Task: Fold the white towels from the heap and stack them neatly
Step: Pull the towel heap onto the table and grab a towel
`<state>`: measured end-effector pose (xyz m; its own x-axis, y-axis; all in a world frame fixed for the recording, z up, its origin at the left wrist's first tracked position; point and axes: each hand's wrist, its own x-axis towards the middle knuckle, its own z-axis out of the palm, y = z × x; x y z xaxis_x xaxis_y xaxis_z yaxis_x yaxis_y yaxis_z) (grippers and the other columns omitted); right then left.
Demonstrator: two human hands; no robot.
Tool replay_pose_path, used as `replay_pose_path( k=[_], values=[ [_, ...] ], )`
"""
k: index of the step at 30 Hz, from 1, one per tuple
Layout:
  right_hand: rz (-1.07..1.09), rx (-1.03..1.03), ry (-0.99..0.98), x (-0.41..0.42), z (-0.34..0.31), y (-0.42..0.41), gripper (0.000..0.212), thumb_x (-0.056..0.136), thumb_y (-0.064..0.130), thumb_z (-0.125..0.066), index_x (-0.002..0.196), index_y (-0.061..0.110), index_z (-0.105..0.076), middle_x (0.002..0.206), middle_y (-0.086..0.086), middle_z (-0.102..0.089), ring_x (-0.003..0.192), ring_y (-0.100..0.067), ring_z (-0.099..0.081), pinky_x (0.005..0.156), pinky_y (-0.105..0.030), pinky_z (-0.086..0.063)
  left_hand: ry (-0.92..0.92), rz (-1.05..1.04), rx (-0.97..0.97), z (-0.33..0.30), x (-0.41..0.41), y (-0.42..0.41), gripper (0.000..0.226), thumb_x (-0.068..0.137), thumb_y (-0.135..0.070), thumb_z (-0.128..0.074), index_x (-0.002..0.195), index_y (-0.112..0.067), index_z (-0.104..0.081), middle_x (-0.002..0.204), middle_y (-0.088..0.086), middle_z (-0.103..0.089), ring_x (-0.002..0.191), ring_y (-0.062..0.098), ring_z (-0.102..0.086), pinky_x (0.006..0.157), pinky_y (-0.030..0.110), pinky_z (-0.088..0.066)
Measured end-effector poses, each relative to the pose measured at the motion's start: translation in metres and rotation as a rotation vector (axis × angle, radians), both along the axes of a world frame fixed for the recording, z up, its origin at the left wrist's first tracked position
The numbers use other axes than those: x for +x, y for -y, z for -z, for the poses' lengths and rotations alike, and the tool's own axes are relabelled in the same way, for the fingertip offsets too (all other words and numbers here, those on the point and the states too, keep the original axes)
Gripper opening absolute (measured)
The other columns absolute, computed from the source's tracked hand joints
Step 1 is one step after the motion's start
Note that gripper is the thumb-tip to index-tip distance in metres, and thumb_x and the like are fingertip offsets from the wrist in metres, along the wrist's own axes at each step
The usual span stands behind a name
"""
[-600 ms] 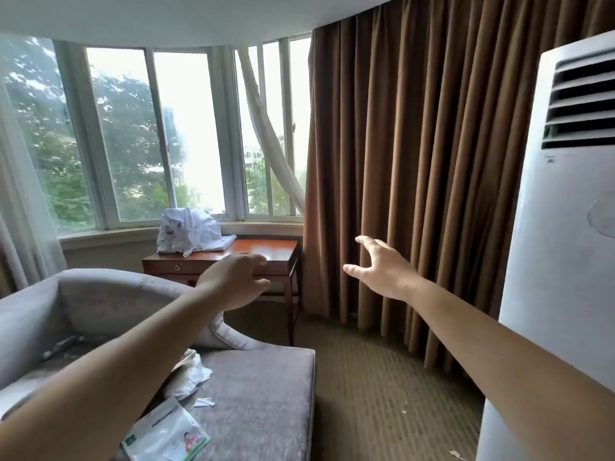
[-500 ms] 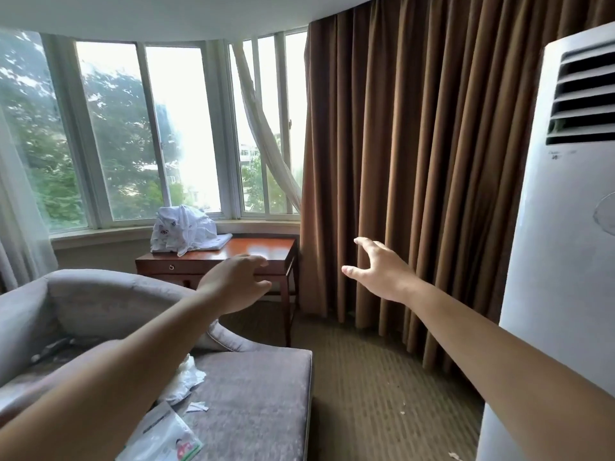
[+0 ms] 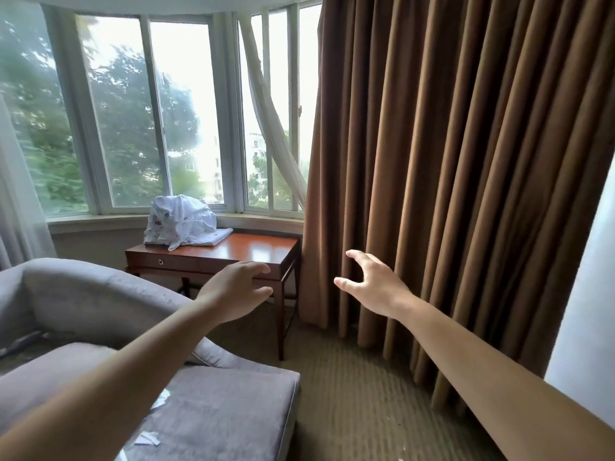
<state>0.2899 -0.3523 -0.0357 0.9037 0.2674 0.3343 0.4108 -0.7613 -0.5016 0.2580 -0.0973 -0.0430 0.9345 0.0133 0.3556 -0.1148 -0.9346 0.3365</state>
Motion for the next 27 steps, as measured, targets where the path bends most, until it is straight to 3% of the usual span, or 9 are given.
replay_pose_path(
  k=[9,16,27],
  values=[
    [-0.042,-0.004,-0.063,0.145,0.030,0.019,0.067,0.093,0.045,-0.058,0.150,0.025,-0.028,0.155,0.001,-0.032,0.140,-0.020,-0.034,0.109,-0.039,-0.038,-0.045,-0.023,-0.022,0.038,0.131,0.019,0.043,0.087,-0.033,-0.063,0.129,-0.025,-0.060,0.131,-0.006,-0.060,0.117,0.012,-0.055,0.098,0.029,-0.044],
    [-0.085,-0.035,-0.066,0.298,0.059,-0.002,0.067,0.093,0.044,-0.059,0.150,0.025,-0.029,0.155,0.002,-0.033,0.140,-0.020,-0.035,0.109,-0.039,-0.040,-0.067,-0.045,-0.025,0.069,0.276,0.003,0.043,0.088,-0.034,-0.061,0.130,-0.026,-0.058,0.133,-0.008,-0.057,0.121,0.010,-0.053,0.101,0.030,-0.043],
    [-0.117,-0.090,-0.096,0.530,0.060,-0.038,0.068,0.091,0.046,-0.060,0.149,0.026,-0.030,0.154,0.003,-0.033,0.139,-0.019,-0.037,0.106,-0.038,-0.040,-0.129,-0.098,-0.029,0.062,0.492,-0.031,0.045,0.088,-0.035,-0.060,0.133,-0.027,-0.055,0.134,-0.007,-0.056,0.122,0.011,-0.052,0.099,0.032,-0.044]
  ],
)
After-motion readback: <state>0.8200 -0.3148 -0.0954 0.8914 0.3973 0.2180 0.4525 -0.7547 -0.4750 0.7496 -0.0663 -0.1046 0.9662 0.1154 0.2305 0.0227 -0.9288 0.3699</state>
